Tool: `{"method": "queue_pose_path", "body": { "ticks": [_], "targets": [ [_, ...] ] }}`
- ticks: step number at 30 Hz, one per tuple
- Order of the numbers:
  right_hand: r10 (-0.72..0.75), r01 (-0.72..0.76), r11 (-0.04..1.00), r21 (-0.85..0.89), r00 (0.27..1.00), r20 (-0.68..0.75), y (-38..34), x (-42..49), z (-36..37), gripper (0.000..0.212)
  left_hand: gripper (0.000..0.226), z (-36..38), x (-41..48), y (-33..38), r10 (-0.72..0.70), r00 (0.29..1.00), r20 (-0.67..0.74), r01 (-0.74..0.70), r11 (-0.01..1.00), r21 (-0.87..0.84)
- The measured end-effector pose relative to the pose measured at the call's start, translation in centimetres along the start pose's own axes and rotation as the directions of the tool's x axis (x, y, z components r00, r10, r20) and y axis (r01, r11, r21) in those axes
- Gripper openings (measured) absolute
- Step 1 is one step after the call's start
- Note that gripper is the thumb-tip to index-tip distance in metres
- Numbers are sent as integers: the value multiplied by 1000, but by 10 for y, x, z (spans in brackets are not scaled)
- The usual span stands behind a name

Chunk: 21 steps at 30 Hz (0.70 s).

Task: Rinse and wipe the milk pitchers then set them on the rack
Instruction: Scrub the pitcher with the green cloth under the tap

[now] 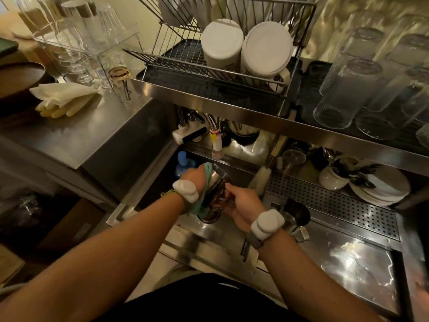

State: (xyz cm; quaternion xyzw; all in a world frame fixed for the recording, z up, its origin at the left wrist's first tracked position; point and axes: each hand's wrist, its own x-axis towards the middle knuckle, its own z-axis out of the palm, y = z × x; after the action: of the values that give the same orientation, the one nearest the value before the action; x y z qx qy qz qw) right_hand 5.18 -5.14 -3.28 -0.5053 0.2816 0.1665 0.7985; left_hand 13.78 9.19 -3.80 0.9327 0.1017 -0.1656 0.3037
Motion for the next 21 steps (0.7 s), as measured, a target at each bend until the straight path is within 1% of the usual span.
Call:
{"method": "queue_pose_path", "body": {
  "ticks": [1,2,4,5,6,7,8,9,10,11,12,13,14,16,17,18,19,21],
  "targets": [
    [-7,7,1000,16,1000,-24,-2,0,0,30,49,2,-5,5,78,997,-30,-77,997,18],
    [-12,14,999,39,998,-58,-6,2,1,30,51,9,-15,12,193,976,-105,-191,981,29],
    [-7,13,998,62,995,-101,-11,4,4,27,55,28,-39,18,357,892,-278,-360,932,41],
    [-3,9,999,52,993,-119,-13,4,5,26,58,38,-47,18,421,851,-314,-415,906,90],
    [1,4,999,37,991,-133,-14,4,5,25,61,43,-49,17,463,826,-321,-445,886,131],
    [4,0,1000,29,991,-131,-14,3,4,24,61,44,-47,15,489,816,-308,-471,872,134],
    [4,-3,1000,15,994,-112,-13,1,2,23,59,41,-39,10,500,820,-277,-491,865,106],
    [5,-5,1000,1,996,-89,-12,0,1,22,56,36,-28,6,512,835,-201,-504,858,97],
    [9,-9,1000,-7,998,-68,-11,-1,-3,22,53,29,-17,3,528,845,-91,-513,846,141],
    [15,-15,1000,-8,999,-49,-10,-1,-4,23,51,23,-6,1,499,866,3,-490,848,202],
    [19,-19,1000,-3,999,-35,-8,0,-5,25,48,18,2,1,425,904,43,-422,873,244],
    [17,-17,1000,11,999,-36,-7,1,-5,26,46,16,3,4,371,928,36,-368,895,252],
    [13,-11,999,31,998,-56,-8,2,-4,26,45,18,0,8,378,926,-6,-364,897,252],
    [-5,10,999,44,994,-114,-11,6,0,24,52,32,-20,18,417,893,-170,-397,907,142],
    [-17,19,1000,12,991,-133,-13,7,1,23,58,39,-31,23,416,874,-250,-406,909,93],
    [-30,26,999,-33,990,-141,-16,8,2,22,62,46,-39,26,437,847,-304,-425,899,109],
    [-41,32,997,-68,990,-134,-17,9,1,22,65,49,-45,27,457,822,-339,-434,889,147],
    [-67,59,993,-98,994,-81,-18,9,-3,24,67,40,-43,32,470,814,-343,-442,883,159]
  ]
}}
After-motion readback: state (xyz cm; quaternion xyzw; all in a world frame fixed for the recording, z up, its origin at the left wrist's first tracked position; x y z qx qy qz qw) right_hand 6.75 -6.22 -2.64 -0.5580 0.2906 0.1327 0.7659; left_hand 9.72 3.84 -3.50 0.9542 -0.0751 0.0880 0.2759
